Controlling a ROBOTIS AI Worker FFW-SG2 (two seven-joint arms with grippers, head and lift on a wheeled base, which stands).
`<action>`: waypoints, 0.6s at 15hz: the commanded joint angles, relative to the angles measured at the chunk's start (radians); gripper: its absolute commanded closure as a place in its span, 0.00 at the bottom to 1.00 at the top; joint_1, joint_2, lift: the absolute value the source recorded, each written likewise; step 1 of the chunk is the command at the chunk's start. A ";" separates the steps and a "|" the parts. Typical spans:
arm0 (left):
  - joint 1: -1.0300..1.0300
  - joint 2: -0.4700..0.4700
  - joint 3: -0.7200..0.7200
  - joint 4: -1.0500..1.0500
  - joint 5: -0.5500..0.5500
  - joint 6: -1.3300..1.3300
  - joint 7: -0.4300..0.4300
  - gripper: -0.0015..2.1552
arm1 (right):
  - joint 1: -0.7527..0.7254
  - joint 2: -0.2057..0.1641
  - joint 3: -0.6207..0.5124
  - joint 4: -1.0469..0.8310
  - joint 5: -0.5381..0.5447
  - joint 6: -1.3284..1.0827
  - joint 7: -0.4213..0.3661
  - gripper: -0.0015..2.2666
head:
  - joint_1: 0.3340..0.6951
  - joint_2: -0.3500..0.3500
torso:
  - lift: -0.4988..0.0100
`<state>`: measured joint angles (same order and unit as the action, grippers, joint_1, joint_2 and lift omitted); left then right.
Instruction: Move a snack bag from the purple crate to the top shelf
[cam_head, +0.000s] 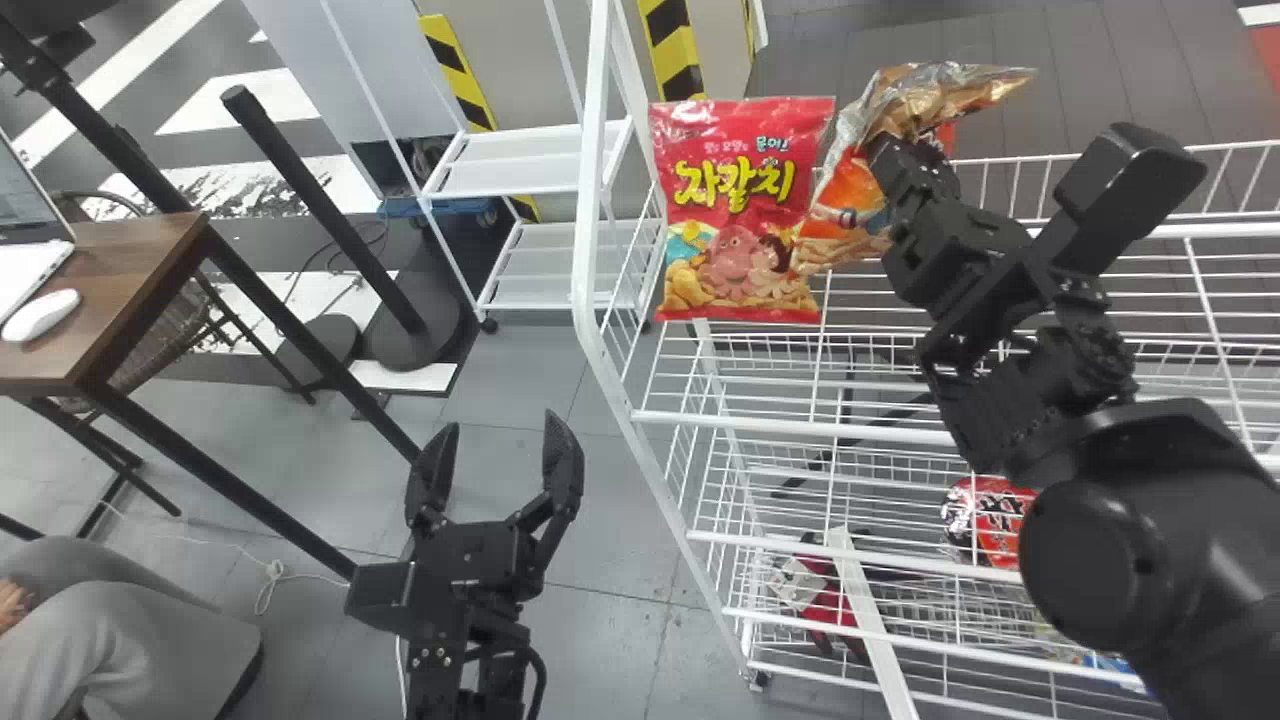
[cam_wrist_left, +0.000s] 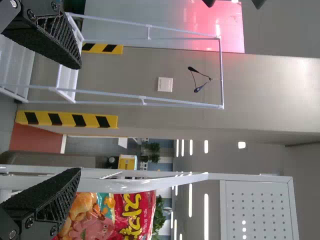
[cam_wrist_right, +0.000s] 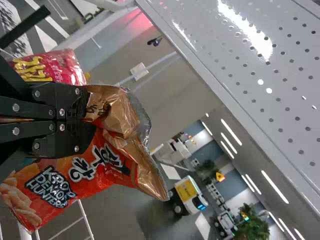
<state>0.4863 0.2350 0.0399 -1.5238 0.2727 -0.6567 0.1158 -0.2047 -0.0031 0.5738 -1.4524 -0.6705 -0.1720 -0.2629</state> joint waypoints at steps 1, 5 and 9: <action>0.000 0.001 0.000 0.001 0.000 -0.001 -0.001 0.04 | -0.010 0.004 0.028 0.012 0.034 -0.046 -0.093 0.99 | 1.00 1.00 | 0.98; -0.002 0.006 -0.008 0.001 0.000 -0.001 -0.004 0.04 | -0.033 0.004 0.051 0.044 0.034 -0.043 -0.203 0.99 | 1.00 1.00 | 0.98; -0.006 0.007 -0.011 0.007 0.000 -0.001 -0.004 0.04 | -0.056 0.004 0.049 0.083 -0.014 -0.016 -0.237 0.99 | 1.00 1.00 | 0.98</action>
<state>0.4818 0.2423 0.0309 -1.5203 0.2730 -0.6572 0.1119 -0.2512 -0.0031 0.6245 -1.3902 -0.6611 -0.1944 -0.5005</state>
